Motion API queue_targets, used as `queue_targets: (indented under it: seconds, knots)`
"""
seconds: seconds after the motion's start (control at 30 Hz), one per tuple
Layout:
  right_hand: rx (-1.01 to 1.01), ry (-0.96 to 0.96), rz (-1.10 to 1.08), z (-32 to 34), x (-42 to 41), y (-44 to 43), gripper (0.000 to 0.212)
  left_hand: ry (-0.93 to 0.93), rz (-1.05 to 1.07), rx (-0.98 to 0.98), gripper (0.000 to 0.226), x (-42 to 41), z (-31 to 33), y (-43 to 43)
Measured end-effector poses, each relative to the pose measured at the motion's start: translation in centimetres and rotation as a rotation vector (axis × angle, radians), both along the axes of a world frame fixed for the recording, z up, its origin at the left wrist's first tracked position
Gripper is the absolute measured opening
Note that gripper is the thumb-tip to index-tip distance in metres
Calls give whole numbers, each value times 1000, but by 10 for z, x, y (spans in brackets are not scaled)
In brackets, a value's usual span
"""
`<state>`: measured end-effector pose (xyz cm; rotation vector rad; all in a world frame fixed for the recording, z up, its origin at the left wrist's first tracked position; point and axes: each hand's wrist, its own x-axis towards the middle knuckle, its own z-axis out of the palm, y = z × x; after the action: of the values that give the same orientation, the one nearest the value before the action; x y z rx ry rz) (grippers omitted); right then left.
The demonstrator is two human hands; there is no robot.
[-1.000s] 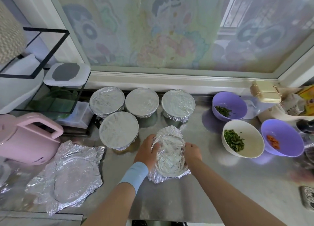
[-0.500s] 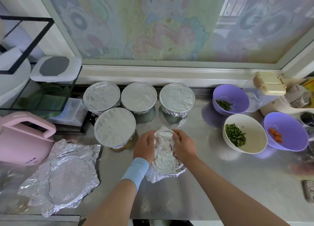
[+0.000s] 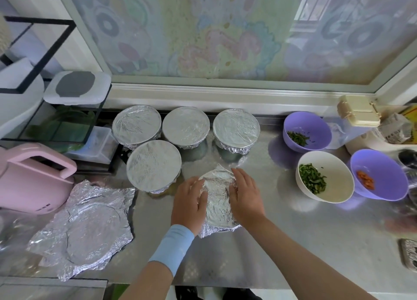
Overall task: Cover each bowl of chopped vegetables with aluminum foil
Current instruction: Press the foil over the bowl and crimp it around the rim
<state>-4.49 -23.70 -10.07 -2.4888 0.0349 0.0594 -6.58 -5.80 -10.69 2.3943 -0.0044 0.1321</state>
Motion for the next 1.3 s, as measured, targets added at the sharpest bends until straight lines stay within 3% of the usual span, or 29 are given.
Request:
queue_targets:
  seconds: [0.1,0.23,0.33,0.5,0.63,0.8,0.93,1.07,1.17,1.3]
  knots:
    - [-67,44,110,-2,-12,-3,54,46,44,68,56,-18,-1,-7]
    - [-216,60,104,-4,-24,-7,62,217,15,-130,62,-20,0,-3]
    - [-332,-11,111,5,-26,-10,63,311,26,-168,64,-15,5,2]
    - [-236,104,274,17,-20,-16,86,147,256,-43,40,-18,15,-7]
    - [-268,97,191,18,-27,-18,75,174,314,-101,23,-15,23,-12]
    - [-440,11,77,18,-30,-14,77,363,262,-328,36,-10,28,-21]
    - [-169,130,98,17,-28,-8,80,458,328,-554,34,-7,23,-35]
    - [-123,172,34,17,-29,-2,86,548,386,-757,35,-3,18,-38]
    - [-111,210,4,18,-30,-4,86,582,330,-675,36,4,18,-36]
    - [-156,233,3,20,-29,-10,72,301,294,-274,38,-1,14,-34]
